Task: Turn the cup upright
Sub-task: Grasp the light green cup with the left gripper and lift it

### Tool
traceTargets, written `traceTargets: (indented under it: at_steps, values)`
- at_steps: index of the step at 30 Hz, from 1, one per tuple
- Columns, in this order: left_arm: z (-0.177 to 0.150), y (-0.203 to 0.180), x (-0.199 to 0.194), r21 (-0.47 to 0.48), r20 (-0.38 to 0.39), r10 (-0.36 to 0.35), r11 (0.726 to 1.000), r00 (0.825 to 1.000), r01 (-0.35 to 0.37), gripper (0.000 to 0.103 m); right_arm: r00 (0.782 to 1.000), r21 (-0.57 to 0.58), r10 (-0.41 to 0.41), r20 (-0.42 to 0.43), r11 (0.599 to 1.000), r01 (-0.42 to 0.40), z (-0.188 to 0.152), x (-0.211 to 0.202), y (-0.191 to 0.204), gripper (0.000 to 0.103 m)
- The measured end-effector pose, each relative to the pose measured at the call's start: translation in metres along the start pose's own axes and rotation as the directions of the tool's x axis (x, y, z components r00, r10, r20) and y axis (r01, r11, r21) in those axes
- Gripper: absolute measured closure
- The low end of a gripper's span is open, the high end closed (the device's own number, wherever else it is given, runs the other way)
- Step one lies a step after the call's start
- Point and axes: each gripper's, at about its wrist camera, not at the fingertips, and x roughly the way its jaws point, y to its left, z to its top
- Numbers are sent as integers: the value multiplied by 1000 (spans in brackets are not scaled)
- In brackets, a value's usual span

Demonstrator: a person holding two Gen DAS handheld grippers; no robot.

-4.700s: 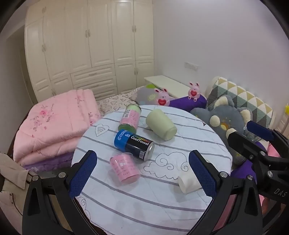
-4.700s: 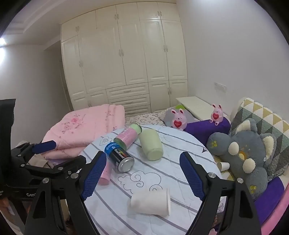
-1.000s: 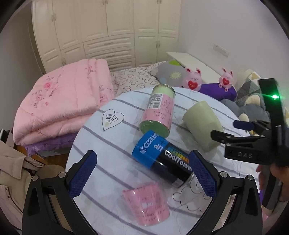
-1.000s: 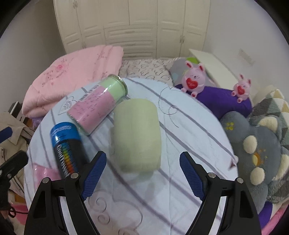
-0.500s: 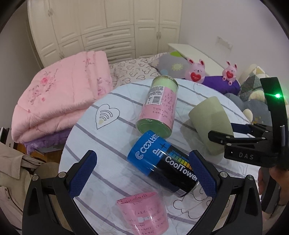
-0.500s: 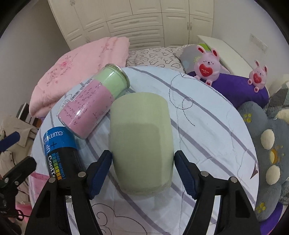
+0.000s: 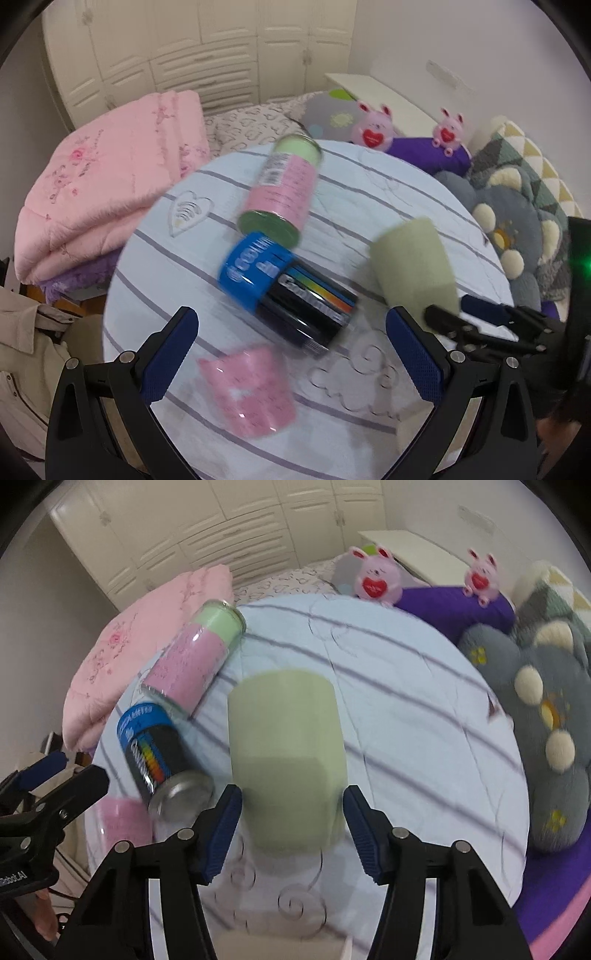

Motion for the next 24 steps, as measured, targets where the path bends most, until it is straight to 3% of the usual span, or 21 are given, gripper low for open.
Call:
traceTargets:
  at_steps: [3,8,13,24]
  values:
    - [-1,-16,0,10,-29,-20,1000,999,20,0,998,22,55,-12,998,-55,-7,3,-4,42]
    - [6,-39,4,-42,-57,-45,998,997,43,0,994,8,81,70,997,-82,-14,-18,-16,23]
    - [18,-67,22,-95,-109,-76,993,991,66,0,994,-32,55,98,998,-52,-15,-29,-39,22]
    - [39,-107,79,-150,-219,-39,989,975,6,0,996,-81,-2,94,997,10,-3,-14,-79,22]
